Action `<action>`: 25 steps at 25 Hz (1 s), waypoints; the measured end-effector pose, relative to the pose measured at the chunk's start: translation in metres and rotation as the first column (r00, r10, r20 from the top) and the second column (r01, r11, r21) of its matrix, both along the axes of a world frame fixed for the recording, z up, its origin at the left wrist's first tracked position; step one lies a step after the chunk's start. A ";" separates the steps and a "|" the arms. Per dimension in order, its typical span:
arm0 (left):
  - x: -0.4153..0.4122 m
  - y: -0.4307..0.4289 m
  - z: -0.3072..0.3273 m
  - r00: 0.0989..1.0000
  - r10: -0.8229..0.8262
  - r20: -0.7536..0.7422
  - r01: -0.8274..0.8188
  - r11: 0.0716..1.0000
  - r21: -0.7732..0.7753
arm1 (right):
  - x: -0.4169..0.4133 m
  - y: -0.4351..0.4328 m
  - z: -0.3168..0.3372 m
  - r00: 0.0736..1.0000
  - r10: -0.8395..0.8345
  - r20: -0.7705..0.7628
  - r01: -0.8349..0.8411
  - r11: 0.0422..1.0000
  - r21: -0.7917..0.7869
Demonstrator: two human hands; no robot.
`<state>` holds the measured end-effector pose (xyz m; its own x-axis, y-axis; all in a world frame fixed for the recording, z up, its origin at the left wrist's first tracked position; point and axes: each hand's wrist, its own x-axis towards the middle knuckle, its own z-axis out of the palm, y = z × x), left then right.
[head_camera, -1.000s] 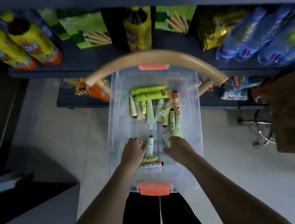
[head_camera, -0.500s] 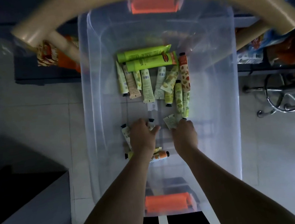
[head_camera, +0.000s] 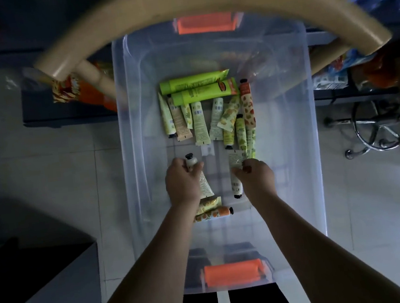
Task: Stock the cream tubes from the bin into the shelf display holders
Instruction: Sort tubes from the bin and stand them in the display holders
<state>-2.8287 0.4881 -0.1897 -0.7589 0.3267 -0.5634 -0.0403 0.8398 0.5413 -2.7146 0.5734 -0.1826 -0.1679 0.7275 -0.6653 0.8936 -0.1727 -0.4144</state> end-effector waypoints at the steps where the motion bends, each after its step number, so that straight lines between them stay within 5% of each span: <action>1: -0.003 0.002 0.011 1.000 0.030 -0.005 -0.030 0.999 0.035 | -0.001 0.002 0.010 0.998 -0.041 -0.036 0.041 0.999 -0.014; 11: -0.052 0.019 0.151 0.993 0.074 0.090 -0.098 0.946 0.307 | -0.024 0.036 0.154 0.881 -0.273 -0.386 0.289 0.957 -0.019; 17: -0.076 0.023 0.273 0.907 0.078 0.414 -0.347 0.696 0.629 | -0.040 0.048 0.258 0.652 -0.367 -0.664 0.365 0.919 -0.149; 25: -0.069 0.048 0.411 0.862 -0.081 0.500 -0.406 0.480 0.778 | -0.052 0.068 0.393 0.441 -0.336 -0.832 0.394 0.906 -0.157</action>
<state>-2.8980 0.5360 0.2210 -0.6160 0.7106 -0.3399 -0.5396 -0.0662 0.8393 -2.7668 0.6418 0.2105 -0.3242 0.8872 -0.3282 -0.0081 -0.3496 -0.9369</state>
